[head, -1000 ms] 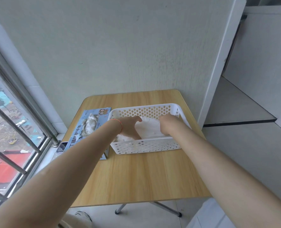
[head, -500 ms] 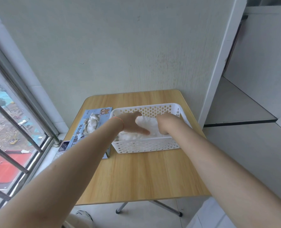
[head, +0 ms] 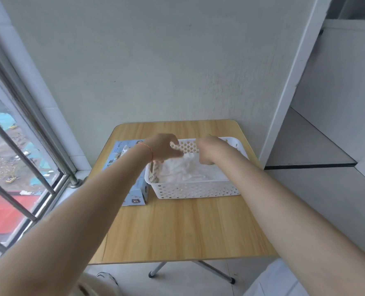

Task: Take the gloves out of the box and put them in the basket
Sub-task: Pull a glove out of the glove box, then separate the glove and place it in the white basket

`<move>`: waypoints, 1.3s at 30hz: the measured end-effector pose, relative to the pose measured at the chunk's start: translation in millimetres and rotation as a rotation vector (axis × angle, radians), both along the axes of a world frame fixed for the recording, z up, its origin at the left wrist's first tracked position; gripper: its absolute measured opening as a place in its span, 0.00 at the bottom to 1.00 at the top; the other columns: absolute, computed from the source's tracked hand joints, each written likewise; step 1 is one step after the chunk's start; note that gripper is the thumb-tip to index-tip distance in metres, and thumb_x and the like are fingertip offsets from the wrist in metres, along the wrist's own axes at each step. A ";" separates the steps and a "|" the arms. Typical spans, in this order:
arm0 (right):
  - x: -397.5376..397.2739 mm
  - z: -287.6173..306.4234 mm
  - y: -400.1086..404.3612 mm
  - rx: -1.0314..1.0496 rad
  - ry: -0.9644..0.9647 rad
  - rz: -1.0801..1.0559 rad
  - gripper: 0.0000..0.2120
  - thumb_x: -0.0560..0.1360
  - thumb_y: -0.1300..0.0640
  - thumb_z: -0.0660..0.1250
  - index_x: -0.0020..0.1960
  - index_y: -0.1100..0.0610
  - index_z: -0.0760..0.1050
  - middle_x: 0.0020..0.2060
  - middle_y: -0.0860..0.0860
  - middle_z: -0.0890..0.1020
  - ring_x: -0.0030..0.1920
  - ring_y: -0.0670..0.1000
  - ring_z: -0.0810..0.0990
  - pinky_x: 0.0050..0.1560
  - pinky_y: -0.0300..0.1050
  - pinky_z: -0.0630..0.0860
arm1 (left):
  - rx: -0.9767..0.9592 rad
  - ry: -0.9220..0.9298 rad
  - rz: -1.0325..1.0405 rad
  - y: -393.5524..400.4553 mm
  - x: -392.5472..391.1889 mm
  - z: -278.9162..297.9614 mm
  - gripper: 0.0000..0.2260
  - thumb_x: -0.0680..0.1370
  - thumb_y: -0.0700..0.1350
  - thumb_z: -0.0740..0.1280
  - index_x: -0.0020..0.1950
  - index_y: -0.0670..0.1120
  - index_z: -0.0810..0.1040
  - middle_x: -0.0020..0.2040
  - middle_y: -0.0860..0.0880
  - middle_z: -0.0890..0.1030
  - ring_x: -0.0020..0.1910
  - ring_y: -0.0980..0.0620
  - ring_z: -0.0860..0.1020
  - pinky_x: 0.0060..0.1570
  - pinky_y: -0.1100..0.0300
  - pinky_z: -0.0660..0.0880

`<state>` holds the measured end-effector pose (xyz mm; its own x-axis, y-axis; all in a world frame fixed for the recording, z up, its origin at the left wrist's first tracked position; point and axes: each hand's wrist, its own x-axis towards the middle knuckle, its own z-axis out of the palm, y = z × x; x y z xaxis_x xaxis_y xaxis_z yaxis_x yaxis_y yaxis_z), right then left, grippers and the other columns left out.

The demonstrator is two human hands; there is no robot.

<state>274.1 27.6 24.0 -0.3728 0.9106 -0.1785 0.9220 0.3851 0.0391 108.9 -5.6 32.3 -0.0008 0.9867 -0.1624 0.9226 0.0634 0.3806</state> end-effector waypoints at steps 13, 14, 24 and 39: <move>-150.5 -7.3 -32.1 0.051 0.472 0.252 0.08 0.75 0.61 0.61 0.49 0.58 0.78 0.49 0.52 0.80 0.50 0.55 0.77 0.52 0.49 0.76 | 0.092 -0.035 0.272 -55.5 -139.1 -36.9 0.26 0.77 0.50 0.68 0.74 0.49 0.67 0.72 0.46 0.68 0.70 0.45 0.67 0.67 0.52 0.66; -158.0 -9.4 -33.9 0.063 0.428 0.245 0.08 0.75 0.59 0.61 0.48 0.58 0.78 0.48 0.52 0.80 0.49 0.56 0.78 0.50 0.48 0.76 | 0.054 -0.087 0.243 -60.5 -143.0 -39.4 0.32 0.75 0.54 0.71 0.76 0.49 0.64 0.73 0.47 0.67 0.70 0.45 0.68 0.67 0.52 0.66; -178.7 -16.9 -36.7 0.135 0.295 0.168 0.12 0.74 0.62 0.59 0.34 0.51 0.66 0.38 0.50 0.75 0.43 0.56 0.72 0.44 0.45 0.66 | -0.021 -0.148 0.134 -72.2 -149.5 -52.2 0.55 0.62 0.62 0.80 0.80 0.52 0.51 0.77 0.50 0.62 0.72 0.46 0.67 0.70 0.49 0.67; -163.7 22.7 -35.5 0.294 1.163 0.104 0.03 0.78 0.62 0.61 0.47 0.61 0.73 0.37 0.46 0.75 0.39 0.49 0.74 0.41 0.42 0.71 | -0.054 -0.090 0.139 -75.7 -146.4 -44.6 0.61 0.59 0.63 0.80 0.80 0.51 0.46 0.75 0.47 0.65 0.71 0.44 0.68 0.69 0.47 0.68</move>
<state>110.4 -7.9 46.6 -0.2472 0.8162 0.5221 0.4292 0.5754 -0.6963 -37.5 -81.3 -12.2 -0.1196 0.9679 -0.2212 0.8656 0.2107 0.4542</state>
